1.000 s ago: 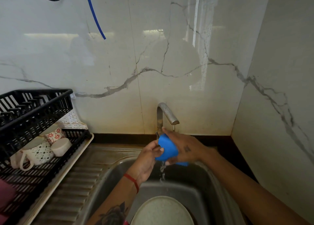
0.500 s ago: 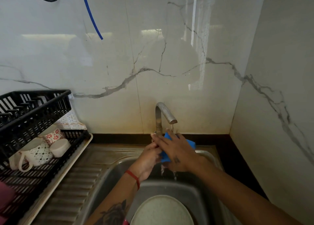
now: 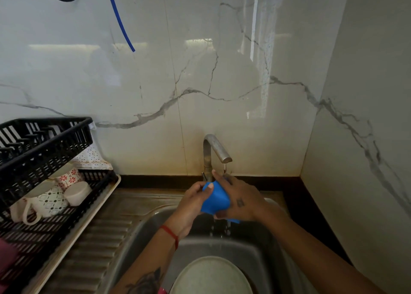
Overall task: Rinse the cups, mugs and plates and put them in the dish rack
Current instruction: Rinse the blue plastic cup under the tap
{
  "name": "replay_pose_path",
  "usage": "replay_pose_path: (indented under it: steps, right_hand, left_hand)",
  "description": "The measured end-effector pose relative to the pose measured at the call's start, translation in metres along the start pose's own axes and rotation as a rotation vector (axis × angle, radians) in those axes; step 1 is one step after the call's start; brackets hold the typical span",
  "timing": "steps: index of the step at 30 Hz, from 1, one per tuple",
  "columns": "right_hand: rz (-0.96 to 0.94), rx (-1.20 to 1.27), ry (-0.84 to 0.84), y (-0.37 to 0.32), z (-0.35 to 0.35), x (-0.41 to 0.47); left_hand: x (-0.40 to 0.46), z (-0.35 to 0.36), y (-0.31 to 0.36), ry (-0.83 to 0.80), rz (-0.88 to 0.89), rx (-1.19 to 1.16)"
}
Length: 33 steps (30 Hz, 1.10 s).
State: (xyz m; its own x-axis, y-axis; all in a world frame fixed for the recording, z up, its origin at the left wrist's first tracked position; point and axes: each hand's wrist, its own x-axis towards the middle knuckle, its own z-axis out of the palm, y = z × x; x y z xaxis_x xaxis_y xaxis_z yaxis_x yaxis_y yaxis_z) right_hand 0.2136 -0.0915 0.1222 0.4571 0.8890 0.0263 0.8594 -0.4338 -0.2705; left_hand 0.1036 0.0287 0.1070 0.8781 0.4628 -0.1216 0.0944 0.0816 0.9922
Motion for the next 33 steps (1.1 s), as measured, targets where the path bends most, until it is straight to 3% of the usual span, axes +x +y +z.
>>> replay_pose_path:
  steps: [3, 5, 10, 14, 16, 20, 23, 27, 31, 33]
  right_hand:
    - [-0.089, -0.090, 0.071, -0.009, 0.007, 0.003]
    - [-0.104, 0.001, 0.037, -0.004, 0.002, 0.005]
    - [0.090, 0.786, -0.096, 0.018, -0.022, 0.008]
    - [0.179, 1.113, -0.196, 0.027, -0.014, 0.008]
    - [0.225, 1.199, -0.164, 0.026, -0.006, 0.005]
    - [0.366, 1.045, 0.106, 0.013, 0.009, 0.006]
    - [0.315, 0.778, 0.293, 0.001, 0.018, -0.001]
    - [0.107, 0.049, 0.221, -0.015, 0.044, -0.015]
    - [-0.075, -0.114, 0.134, -0.011, 0.047, -0.028]
    - [-0.203, -0.203, 0.170, 0.002, 0.048, -0.036]
  left_hand:
    - [0.003, 0.007, 0.005, 0.062, -0.010, -0.045]
    - [0.003, 0.005, 0.007, 0.051, -0.015, -0.094]
    - [0.002, 0.000, 0.002, -0.010, -0.029, -0.385]
    - [-0.003, 0.008, -0.008, 0.028, -0.143, -0.688]
    - [-0.004, 0.014, -0.011, 0.043, -0.243, -0.842]
    - [-0.005, 0.031, -0.014, 0.021, -0.406, -0.870]
    - [0.000, 0.039, -0.017, 0.125, -0.484, -1.007]
    - [0.006, 0.054, -0.017, 0.196, -0.524, -0.980]
    - [0.009, 0.054, -0.016, 0.183, -0.525, -1.012]
    - [0.010, 0.048, -0.016, 0.190, -0.558, -1.023]
